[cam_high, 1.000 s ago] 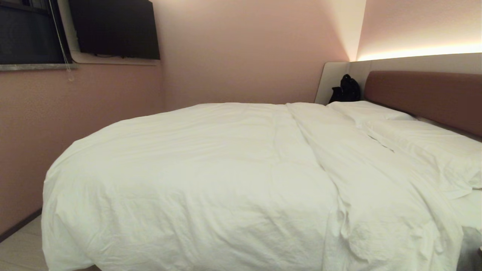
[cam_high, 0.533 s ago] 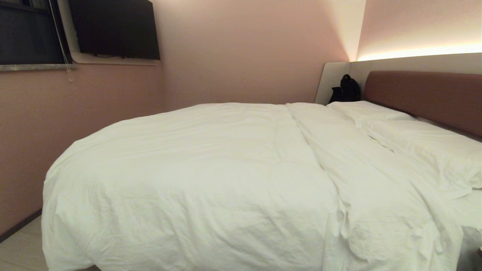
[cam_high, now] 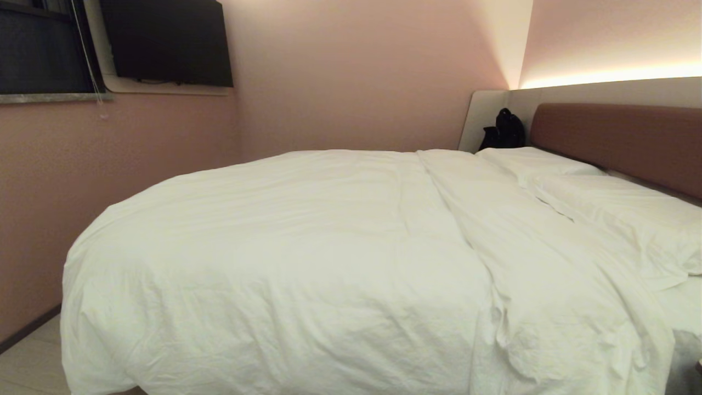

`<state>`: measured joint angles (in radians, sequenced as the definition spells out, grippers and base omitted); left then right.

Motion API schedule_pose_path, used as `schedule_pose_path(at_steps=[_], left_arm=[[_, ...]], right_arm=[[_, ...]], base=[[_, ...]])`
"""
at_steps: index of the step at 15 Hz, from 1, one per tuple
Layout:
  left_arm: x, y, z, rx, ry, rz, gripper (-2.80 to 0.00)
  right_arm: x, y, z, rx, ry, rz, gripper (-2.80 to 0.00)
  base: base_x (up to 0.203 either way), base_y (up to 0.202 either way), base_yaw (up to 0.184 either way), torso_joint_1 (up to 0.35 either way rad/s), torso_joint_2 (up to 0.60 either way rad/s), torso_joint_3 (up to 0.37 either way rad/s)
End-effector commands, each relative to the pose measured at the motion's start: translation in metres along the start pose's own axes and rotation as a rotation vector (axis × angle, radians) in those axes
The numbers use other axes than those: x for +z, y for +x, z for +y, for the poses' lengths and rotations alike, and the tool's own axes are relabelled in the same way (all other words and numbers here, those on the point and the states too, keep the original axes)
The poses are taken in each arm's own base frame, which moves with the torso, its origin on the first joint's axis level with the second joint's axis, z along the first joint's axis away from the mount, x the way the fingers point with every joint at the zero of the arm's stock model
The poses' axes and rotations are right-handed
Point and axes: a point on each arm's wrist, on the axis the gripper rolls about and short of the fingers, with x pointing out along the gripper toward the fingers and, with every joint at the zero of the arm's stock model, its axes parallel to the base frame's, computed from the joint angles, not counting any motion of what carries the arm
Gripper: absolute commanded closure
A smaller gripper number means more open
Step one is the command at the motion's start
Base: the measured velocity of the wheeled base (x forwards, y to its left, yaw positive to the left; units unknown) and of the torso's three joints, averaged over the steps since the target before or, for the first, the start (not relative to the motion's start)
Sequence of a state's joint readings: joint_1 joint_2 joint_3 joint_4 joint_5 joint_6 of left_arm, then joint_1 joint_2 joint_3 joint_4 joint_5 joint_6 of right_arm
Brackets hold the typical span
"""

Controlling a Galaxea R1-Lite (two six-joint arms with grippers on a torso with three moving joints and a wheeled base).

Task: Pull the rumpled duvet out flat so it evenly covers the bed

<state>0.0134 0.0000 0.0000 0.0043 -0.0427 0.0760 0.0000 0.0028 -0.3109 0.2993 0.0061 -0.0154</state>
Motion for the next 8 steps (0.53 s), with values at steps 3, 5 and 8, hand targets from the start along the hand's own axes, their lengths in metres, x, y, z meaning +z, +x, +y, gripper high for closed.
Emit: schedule_pose_path(at_steps=[3,5,8], left_arm=[[0.000,0.000,0.000,0.002,0.004,0.002,0.00],[0.000,0.000,0.000,0.002,0.005,0.002,0.00],[0.000,0.000,0.000,0.002,0.001,0.002,0.00]], right_arm=[[0.001,0.008,-0.002,-0.089,-0.012,-0.133,0.00],[-0.010,0.014,-0.002,-0.109,-0.042,-0.087,0.00],[-0.027,0.020,-0.002,-0.116,-0.063,-0.024,0.00]], base=[[0.000,0.000,0.000,0.000,0.00,0.000],[0.000,0.000,0.000,0.000,0.00,0.000],[0.000,0.000,0.000,0.000,0.00,0.000]])
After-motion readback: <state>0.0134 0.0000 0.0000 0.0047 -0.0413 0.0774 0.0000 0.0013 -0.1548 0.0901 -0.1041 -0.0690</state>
